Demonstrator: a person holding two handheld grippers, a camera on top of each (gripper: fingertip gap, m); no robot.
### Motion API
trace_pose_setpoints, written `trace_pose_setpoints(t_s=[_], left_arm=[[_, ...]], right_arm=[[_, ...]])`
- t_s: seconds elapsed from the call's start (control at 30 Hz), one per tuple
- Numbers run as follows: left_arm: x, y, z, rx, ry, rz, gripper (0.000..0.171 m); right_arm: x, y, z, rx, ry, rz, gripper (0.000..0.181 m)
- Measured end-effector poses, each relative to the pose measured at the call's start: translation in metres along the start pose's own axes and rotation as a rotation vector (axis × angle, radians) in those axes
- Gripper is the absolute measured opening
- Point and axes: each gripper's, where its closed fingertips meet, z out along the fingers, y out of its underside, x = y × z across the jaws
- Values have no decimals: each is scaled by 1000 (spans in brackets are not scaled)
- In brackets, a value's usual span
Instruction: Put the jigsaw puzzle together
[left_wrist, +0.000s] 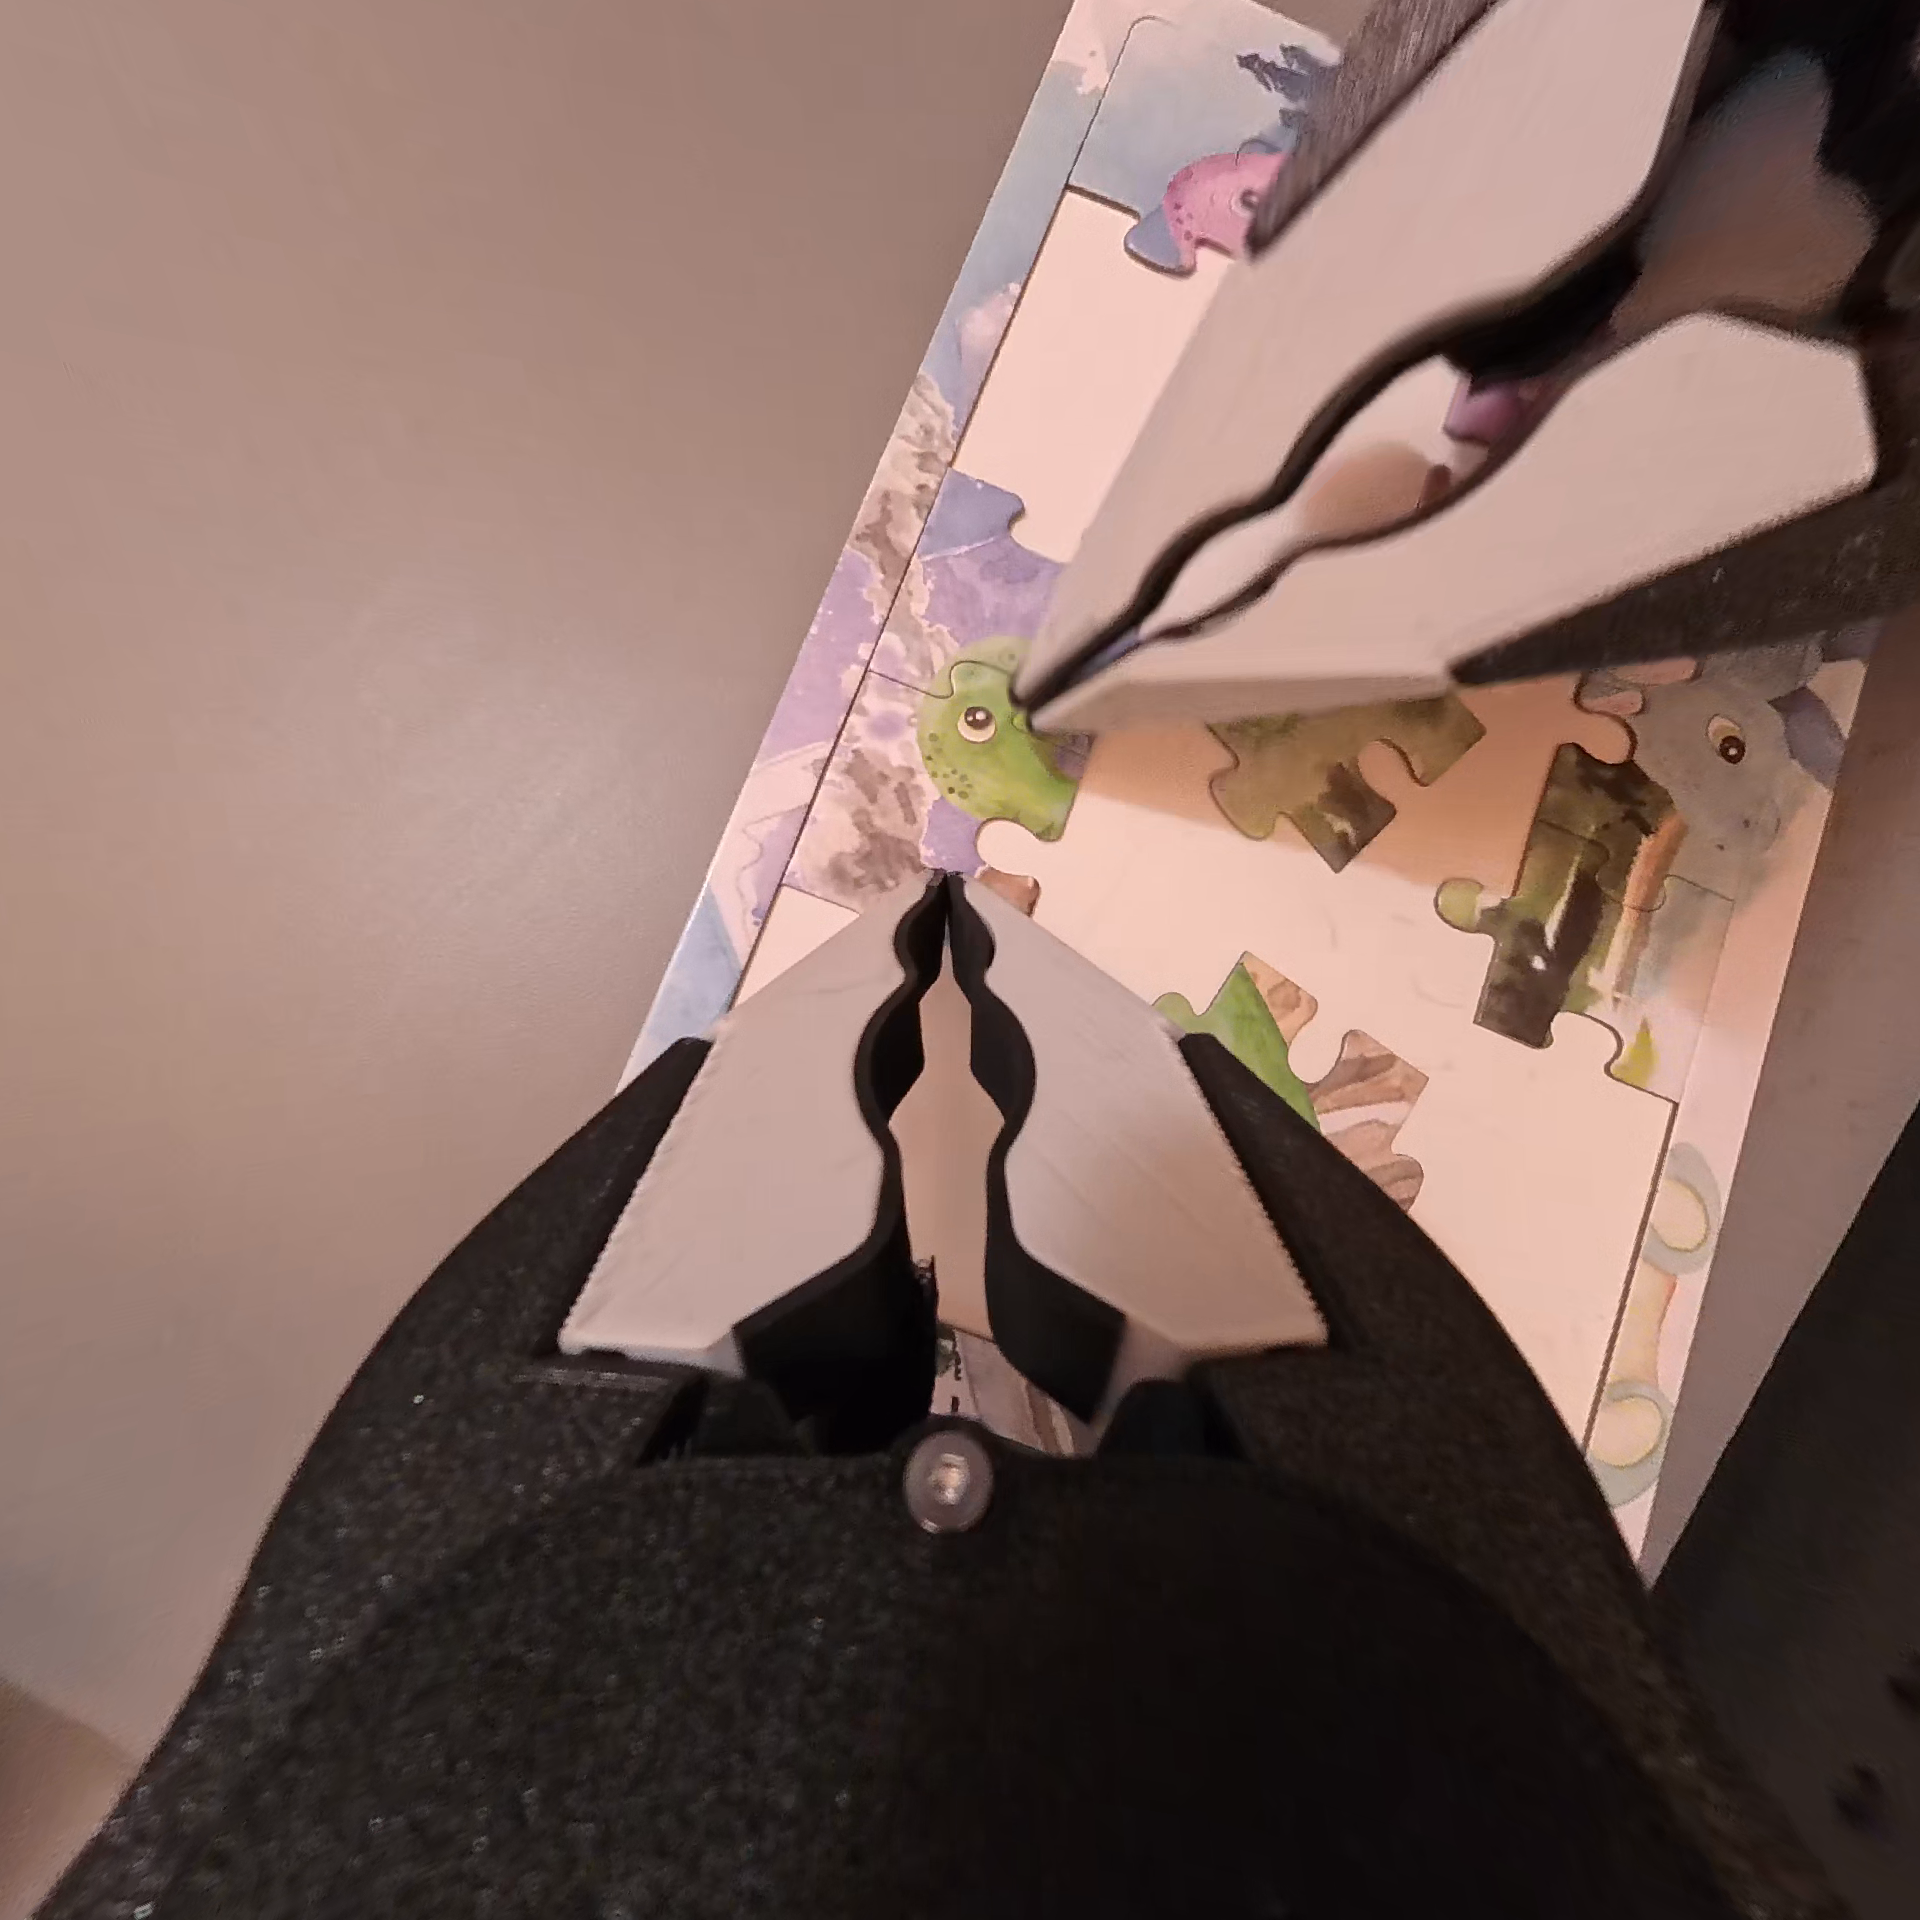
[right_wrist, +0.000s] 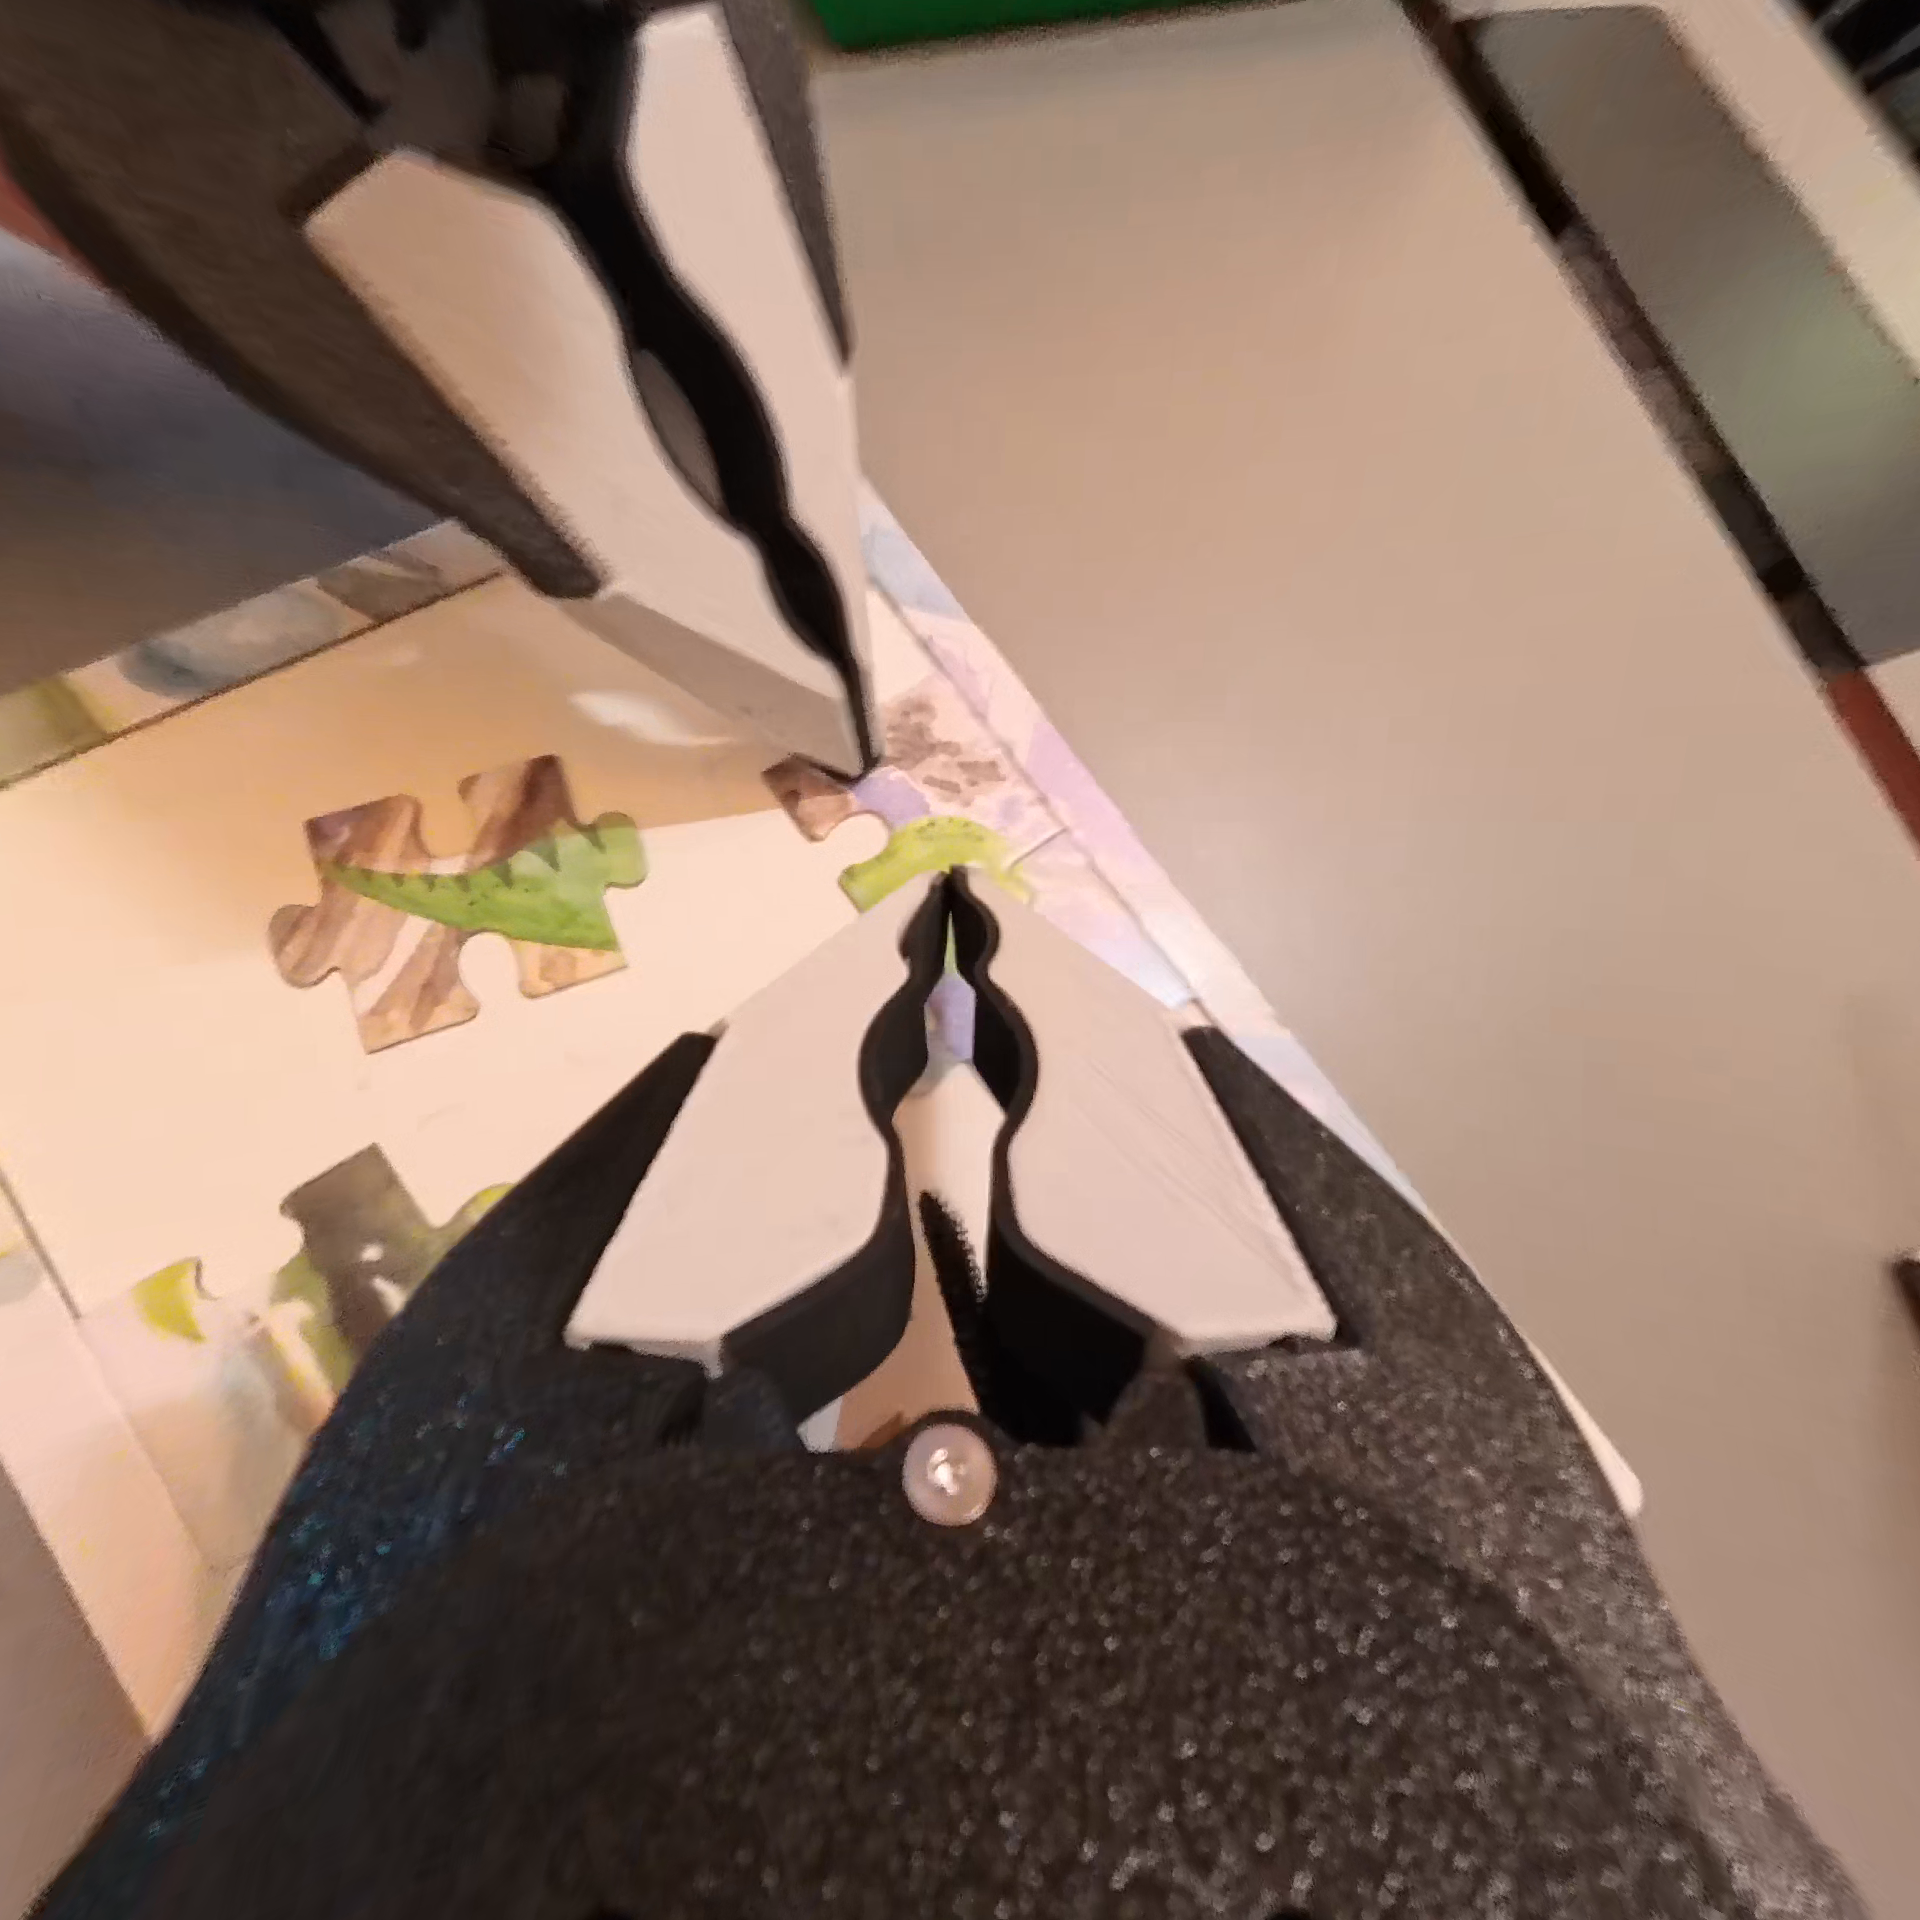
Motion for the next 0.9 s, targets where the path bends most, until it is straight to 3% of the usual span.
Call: trace_pose_setpoints(t_s=[0.17, 0.3, 0.47, 0.67, 0.9], left_arm=[[0, -1, 0, 9, 28, -41, 0], [-8, 4, -6, 8, 47, -79, 2], [-43, 13, -25, 29, -22, -169, 0], [-61, 19, -31, 47, -43, -232, 0], [-58, 23, -25, 22, -36, -224, 0]], right_arm=[[-6, 6, 5, -25, -40, 19, 0], [21, 0, -16, 37, 32, 75, 0], [44, 38, -26, -77, 82, 140, 0], [36, 36, -24, -59, 48, 127, 0], [28, 36, -18, -74, 31, 106, 0]])
